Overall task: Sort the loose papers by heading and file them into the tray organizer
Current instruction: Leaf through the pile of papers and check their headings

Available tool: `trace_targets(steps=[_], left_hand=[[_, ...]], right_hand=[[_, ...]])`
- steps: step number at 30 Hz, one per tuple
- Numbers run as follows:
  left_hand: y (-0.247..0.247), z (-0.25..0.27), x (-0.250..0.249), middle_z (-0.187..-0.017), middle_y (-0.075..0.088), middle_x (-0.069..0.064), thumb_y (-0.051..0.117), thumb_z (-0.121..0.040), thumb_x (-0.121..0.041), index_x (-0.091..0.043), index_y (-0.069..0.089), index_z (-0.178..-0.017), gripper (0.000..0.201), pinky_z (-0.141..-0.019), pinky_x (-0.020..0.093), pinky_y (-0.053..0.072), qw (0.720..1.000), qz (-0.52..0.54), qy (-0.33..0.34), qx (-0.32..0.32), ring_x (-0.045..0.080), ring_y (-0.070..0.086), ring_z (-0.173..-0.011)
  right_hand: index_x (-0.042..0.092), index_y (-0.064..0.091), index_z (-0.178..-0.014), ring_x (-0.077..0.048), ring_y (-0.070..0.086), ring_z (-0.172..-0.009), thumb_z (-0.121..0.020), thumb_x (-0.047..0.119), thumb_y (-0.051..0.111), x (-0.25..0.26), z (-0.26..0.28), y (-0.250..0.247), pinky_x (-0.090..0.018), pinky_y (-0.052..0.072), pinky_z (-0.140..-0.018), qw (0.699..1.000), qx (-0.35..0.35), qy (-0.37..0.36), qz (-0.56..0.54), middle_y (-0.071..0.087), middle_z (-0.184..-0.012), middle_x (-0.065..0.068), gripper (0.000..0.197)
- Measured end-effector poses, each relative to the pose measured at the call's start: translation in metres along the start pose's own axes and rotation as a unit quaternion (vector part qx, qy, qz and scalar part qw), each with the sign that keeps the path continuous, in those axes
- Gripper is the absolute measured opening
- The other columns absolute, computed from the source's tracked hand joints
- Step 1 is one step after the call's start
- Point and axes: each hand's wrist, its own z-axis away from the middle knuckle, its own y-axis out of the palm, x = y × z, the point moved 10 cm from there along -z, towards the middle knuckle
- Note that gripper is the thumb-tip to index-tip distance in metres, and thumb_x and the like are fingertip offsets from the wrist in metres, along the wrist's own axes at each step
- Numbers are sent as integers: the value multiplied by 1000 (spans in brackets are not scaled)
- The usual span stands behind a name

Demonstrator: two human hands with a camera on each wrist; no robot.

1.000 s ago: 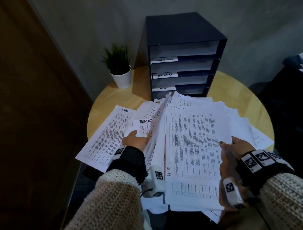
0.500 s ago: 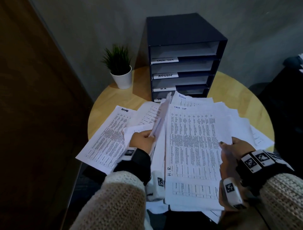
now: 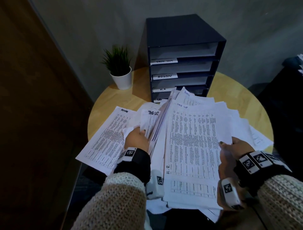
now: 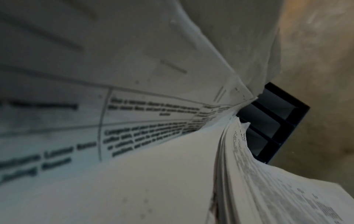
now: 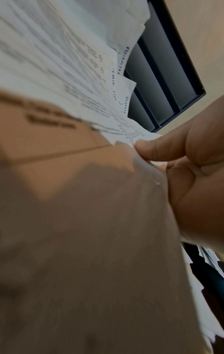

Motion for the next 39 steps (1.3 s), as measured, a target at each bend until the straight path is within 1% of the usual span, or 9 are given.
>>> trace_targets(steps=[7, 11, 14, 20, 24, 27, 31, 34, 39], left_hand=[[-48, 12, -28, -135, 55, 9, 40, -101, -26, -14, 49, -136, 38, -103, 32, 36, 987, 110, 40, -113, 27, 48, -127], [-88, 26, -63, -92, 64, 3, 41, -99, -25, -18, 63, -106, 24, -74, 29, 40, 966, 116, 140, -181, 28, 59, -94], [-113, 38, -92, -88, 62, -8, 43, -98, -22, -21, 64, -106, 23, -72, 26, 43, 944, 162, 210, -198, 15, 58, -85], [-152, 81, -157, -85, 62, -14, 45, -96, -14, -23, 59, -97, 16, -71, 16, 47, 875, 248, 359, -213, 0, 60, -82], [-164, 90, -171, -83, 58, -17, 49, -96, -13, -10, 59, -100, 11, -73, 5, 41, 843, 306, 371, -241, -10, 54, -76], [-145, 72, -165, -88, 63, -16, 52, -95, -17, -19, 59, -101, 10, -76, 16, 48, 865, 313, 333, -206, -3, 60, -83], [-95, 39, -127, -96, 65, -5, 54, -94, -20, -17, 58, -101, 8, -74, 24, 46, 927, 258, 224, -152, 15, 63, -92], [-57, 25, -94, -99, 63, 4, 49, -97, -24, -13, 55, -102, 13, -69, 27, 38, 960, 203, 154, -114, 20, 56, -83], [-13, 11, -62, -116, 60, 11, 44, -100, -25, -12, 47, -124, 28, -73, 27, 35, 986, 148, 71, -29, 26, 52, -89]], right_hand=[[2, 60, -115, -24, 50, -85, -91, 22, 59, -6, -1, -3, -30, 36, -77, 999, -21, 1, -45, 61, -99, -15, 31], [4, 60, -108, -30, 55, -91, -93, 20, 55, -2, 0, -2, -32, 39, -80, 999, -9, -2, -50, 62, -103, -18, 22], [-1, 58, -117, -35, 55, -110, -94, 20, 50, 0, -1, -3, -34, 39, -91, 999, 0, -3, -33, 60, -118, -22, 32], [11, 61, -82, -27, 62, -77, -91, 17, 55, -8, -2, -6, -41, 45, -77, 986, -29, -49, -155, 62, -73, -10, 12], [12, 53, -97, -1, 46, -60, -95, 5, 49, 8, 17, -12, -20, 41, -64, 961, -24, -93, -259, 49, -66, 8, 9], [10, 50, -97, -7, 39, -62, -97, 1, 42, 23, 32, -19, -9, 40, -46, 937, -13, -120, -328, 41, -68, 4, 12], [21, 55, -102, -17, 47, -62, -99, 14, 42, 24, 31, -14, -27, 35, -60, 925, 33, -114, -360, 48, -68, -2, 15], [32, 57, -70, -2, 48, -37, -97, 24, 48, 16, 22, -7, -26, 36, -52, 944, 48, -100, -311, 48, -47, 4, 30], [27, 63, -88, -13, 53, -61, -96, 16, 49, 21, 20, 12, -32, 42, -62, 937, 88, -101, -323, 57, -71, 2, 20]])
